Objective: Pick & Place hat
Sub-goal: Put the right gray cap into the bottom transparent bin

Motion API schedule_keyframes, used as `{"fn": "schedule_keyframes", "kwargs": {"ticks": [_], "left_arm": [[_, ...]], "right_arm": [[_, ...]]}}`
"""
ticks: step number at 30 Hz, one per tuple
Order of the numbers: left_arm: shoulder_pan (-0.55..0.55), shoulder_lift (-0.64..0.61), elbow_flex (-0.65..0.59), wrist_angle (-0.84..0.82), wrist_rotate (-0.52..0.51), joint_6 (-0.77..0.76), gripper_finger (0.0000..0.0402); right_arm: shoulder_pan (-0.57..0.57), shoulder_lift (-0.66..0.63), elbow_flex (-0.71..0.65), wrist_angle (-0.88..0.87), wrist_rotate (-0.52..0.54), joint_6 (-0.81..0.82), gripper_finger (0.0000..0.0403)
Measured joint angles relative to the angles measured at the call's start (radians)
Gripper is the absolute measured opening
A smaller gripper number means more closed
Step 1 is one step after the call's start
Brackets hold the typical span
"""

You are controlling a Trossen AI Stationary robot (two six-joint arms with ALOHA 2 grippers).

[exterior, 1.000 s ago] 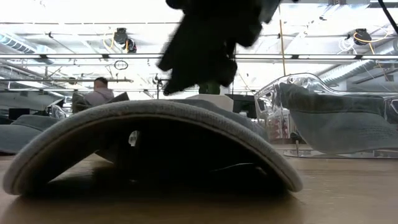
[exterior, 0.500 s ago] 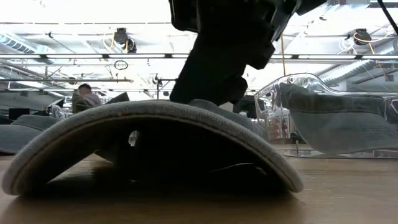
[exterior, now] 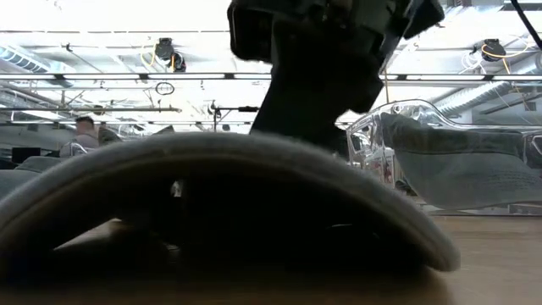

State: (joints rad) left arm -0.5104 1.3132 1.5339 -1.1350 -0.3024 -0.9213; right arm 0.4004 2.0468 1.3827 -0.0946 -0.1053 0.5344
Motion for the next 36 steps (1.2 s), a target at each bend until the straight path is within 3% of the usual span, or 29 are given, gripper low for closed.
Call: {"fn": "schedule_keyframes", "kwargs": {"ticks": [8,11,14,17,28,33,36], "left_arm": [[0.004,0.0,-0.007,0.016,-0.006,0.027,0.0136],[0.005,0.0,-0.007,0.038,0.0,0.126,0.0136],[0.009,0.0,-0.007,0.033,0.027,0.256,0.0136],[0.035,0.0,-0.007,0.031,0.032,0.293,0.0136],[0.191,0.0,-0.007,0.037,0.039,0.377,0.0136],[0.241,0.0,-0.007,0.034,0.04,0.39,0.0136],[0.263,0.0,-0.007,0.03,0.04,0.409,0.0136]], "right_arm": [[-0.002,0.008,0.0,-0.025,-0.027,-0.02,0.0043],[-0.002,-0.005,0.0,-0.038,-0.019,-0.025,0.0008],[0.0,-0.042,-0.001,-0.067,0.026,-0.041,0.0005],[-0.003,-0.105,-0.003,-0.131,0.047,-0.08,0.0002],[-0.001,-0.412,0.116,-0.425,0.301,-0.27,0.0001],[0.025,-0.495,0.229,-0.72,0.496,-0.36,0.0],[0.027,-0.542,0.248,-0.904,0.552,-0.36,0.0]]}}
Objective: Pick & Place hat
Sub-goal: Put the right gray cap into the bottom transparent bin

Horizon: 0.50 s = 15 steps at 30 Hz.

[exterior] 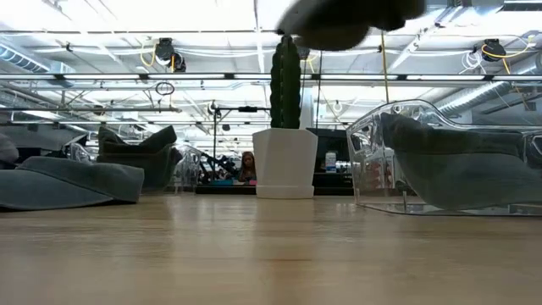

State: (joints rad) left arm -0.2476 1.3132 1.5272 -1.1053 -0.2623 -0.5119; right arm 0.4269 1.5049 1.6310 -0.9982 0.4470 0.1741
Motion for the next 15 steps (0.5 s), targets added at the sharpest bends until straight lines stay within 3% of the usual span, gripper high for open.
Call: {"fn": "schedule_keyframes", "kwargs": {"ticks": [4,7,15], "left_arm": [[0.028,0.0,0.0,-0.001,0.0,0.007,0.0136],[0.044,0.0,0.0,-0.008,-0.003,0.006,0.0136],[0.085,0.0,0.0,-0.006,-0.056,-0.003,0.0136]], "right_arm": [[0.009,-0.031,-0.009,-0.218,0.014,0.051,0.0],[0.039,-0.038,-0.01,-0.337,0.096,0.053,0.0],[0.136,-0.066,-0.093,-0.429,0.131,0.169,0.0]]}}
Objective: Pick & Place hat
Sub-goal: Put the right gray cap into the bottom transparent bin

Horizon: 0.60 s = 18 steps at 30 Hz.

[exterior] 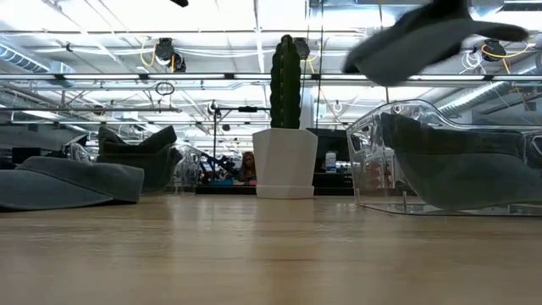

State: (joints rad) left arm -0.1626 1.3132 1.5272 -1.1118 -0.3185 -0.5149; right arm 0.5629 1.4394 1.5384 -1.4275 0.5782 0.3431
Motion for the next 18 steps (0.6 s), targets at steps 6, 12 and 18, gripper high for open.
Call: {"fn": "schedule_keyframes", "kwargs": {"ticks": [6,12,18], "left_arm": [[0.044,0.0,0.0,0.017,-0.031,-0.011,0.0136],[0.095,0.0,0.0,0.023,-0.026,-0.012,0.0136],[0.114,0.0,0.0,0.026,-0.024,-0.062,0.0136]], "right_arm": [[0.068,-0.103,-0.211,0.018,0.097,0.125,0.0],[0.076,-0.189,-0.374,0.09,0.128,0.131,0.0],[0.113,-0.196,-0.444,0.187,0.129,0.087,0.0]]}}
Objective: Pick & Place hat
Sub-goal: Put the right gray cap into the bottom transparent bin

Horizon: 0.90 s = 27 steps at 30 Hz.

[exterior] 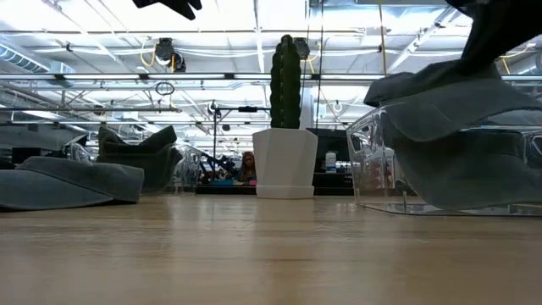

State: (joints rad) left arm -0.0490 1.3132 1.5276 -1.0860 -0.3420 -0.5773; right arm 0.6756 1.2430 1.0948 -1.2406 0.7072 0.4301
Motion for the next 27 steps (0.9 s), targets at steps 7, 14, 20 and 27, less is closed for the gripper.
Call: {"fn": "schedule_keyframes", "kwargs": {"ticks": [7,14,20,27], "left_arm": [[-0.001,0.0,0.0,0.021,0.0,-0.059,0.0136],[-0.001,0.001,0.0,0.153,-0.025,-0.141,0.0136],[-0.001,0.053,0.001,0.358,-0.052,-0.158,0.0136],[-0.001,0.177,0.001,0.711,0.022,-0.167,0.0136]], "right_arm": [[0.014,0.0,-0.128,0.108,-0.087,0.0,0.0002],[0.014,0.0,-0.209,0.181,-0.108,0.042,0.0019],[0.014,-0.043,-0.174,0.183,-0.146,0.096,0.0033],[0.014,-0.19,-0.155,0.201,-0.215,0.22,0.0034]]}}
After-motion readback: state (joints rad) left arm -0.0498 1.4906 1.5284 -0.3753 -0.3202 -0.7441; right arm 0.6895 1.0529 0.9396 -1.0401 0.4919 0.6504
